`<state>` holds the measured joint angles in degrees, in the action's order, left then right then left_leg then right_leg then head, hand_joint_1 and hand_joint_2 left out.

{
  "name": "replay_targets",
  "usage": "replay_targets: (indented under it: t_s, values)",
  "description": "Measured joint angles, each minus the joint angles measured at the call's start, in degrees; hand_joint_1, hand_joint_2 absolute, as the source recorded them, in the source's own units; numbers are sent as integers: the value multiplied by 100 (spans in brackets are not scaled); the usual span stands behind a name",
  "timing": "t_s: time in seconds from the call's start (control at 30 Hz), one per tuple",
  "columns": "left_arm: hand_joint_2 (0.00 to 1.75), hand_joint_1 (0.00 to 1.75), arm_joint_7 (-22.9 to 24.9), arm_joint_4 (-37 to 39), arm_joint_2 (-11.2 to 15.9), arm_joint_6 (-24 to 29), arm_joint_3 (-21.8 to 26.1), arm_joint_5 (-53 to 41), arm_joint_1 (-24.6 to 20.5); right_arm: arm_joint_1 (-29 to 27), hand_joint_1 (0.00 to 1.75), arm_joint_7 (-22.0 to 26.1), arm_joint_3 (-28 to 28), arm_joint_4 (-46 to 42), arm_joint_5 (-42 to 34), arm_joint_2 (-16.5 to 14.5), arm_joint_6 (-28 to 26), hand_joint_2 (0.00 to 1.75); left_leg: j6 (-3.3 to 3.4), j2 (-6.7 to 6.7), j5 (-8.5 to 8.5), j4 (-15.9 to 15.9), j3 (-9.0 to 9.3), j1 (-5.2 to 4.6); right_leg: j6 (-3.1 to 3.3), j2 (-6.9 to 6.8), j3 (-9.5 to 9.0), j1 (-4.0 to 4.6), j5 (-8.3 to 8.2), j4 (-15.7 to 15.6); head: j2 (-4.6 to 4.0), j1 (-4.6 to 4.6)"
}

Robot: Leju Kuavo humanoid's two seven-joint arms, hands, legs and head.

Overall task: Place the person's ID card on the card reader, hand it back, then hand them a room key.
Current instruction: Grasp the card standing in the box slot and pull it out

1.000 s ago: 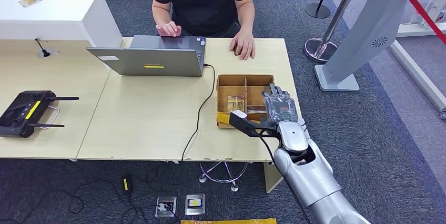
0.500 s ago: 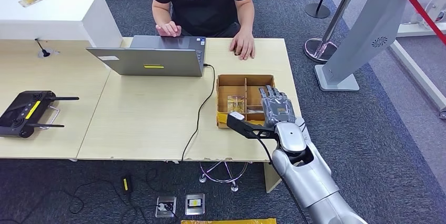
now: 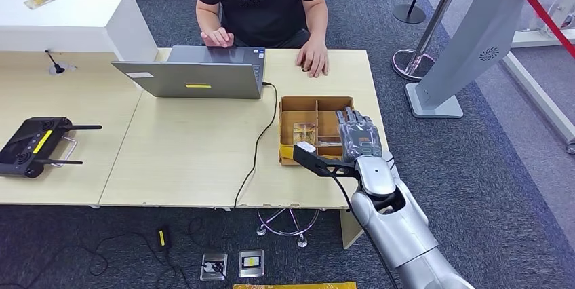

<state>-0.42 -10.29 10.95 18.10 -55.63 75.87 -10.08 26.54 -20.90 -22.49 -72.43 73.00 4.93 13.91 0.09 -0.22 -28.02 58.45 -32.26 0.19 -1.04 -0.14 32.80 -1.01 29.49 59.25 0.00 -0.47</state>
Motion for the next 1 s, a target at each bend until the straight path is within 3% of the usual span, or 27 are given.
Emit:
replay_targets:
  t_s: [0.8, 0.9, 1.0]
  values:
    - [0, 0, -1, 0, -62, 141, 34, 48, -8, -21, 1, 113, -11, -57, 11, -3, 27, 175, 0, 0, 0, 0, -1, 0, 0, -1, -2, 0, 0, 0, 0, -1]
    - [0, 0, -1, 0, -77, 175, 46, 56, -12, -12, 27, 154, -15, -44, 13, -13, 13, 175, 0, 0, 0, 0, -1, 0, 0, -1, -2, 0, 0, 0, 0, -1]
    - [0, 0, -1, 0, -93, 213, 72, 58, -18, 8, 128, 186, -29, -9, 10, -20, 3, 175, 0, -1, 0, 0, -2, 0, 0, -2, -2, 0, 0, 0, 0, -1]
